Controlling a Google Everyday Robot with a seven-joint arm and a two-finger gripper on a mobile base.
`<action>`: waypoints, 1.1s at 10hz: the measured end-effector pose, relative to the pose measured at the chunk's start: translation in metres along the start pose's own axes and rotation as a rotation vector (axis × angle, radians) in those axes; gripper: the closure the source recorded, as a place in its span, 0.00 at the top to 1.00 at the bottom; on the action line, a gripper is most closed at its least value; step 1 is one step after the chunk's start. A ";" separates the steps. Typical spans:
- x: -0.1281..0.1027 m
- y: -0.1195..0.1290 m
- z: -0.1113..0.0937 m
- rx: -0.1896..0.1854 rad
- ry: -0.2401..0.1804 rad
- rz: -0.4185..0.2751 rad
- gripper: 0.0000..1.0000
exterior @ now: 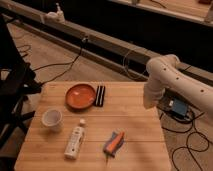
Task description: Move the arm in a circular motion
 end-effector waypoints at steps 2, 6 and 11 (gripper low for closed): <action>-0.013 -0.048 0.006 0.015 0.033 -0.010 0.00; -0.116 -0.097 0.014 0.024 -0.004 -0.182 0.00; -0.194 -0.023 0.009 -0.026 -0.146 -0.360 0.00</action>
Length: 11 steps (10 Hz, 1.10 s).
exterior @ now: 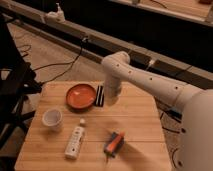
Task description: Move the arm in a circular motion
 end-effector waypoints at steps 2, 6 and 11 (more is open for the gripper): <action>0.008 0.050 -0.003 -0.010 -0.030 0.042 0.00; 0.116 0.128 -0.009 -0.014 0.021 0.355 0.00; 0.179 0.041 -0.045 0.055 0.159 0.420 0.00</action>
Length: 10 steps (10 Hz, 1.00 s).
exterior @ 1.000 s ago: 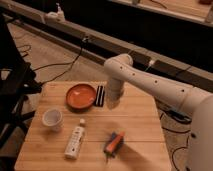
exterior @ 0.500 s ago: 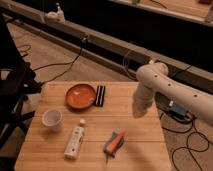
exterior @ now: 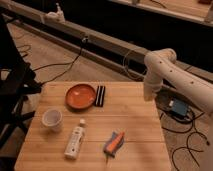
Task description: Move the arm in a circular motion
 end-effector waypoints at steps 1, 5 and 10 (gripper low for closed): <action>-0.026 -0.018 -0.001 0.010 -0.002 -0.048 0.00; -0.157 -0.015 0.001 -0.010 -0.123 -0.293 0.00; -0.163 0.092 0.003 -0.085 -0.216 -0.389 0.00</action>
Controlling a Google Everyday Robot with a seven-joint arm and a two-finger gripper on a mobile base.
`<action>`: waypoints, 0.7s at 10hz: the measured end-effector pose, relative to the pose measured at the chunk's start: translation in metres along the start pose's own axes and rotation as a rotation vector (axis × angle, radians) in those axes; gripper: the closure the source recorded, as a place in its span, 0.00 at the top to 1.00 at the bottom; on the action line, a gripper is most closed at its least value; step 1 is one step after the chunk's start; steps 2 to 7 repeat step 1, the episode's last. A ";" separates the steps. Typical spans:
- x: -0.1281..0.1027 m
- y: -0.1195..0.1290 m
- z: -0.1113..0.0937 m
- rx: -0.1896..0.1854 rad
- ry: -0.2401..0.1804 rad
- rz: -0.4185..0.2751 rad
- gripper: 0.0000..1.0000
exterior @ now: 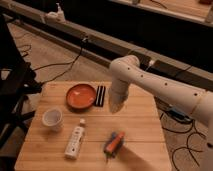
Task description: Move the arm in a circular motion
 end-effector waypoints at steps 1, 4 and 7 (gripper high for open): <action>0.012 0.025 0.000 -0.006 -0.007 0.042 0.00; 0.012 0.025 0.000 -0.006 -0.007 0.042 0.00; 0.012 0.025 0.000 -0.006 -0.007 0.042 0.00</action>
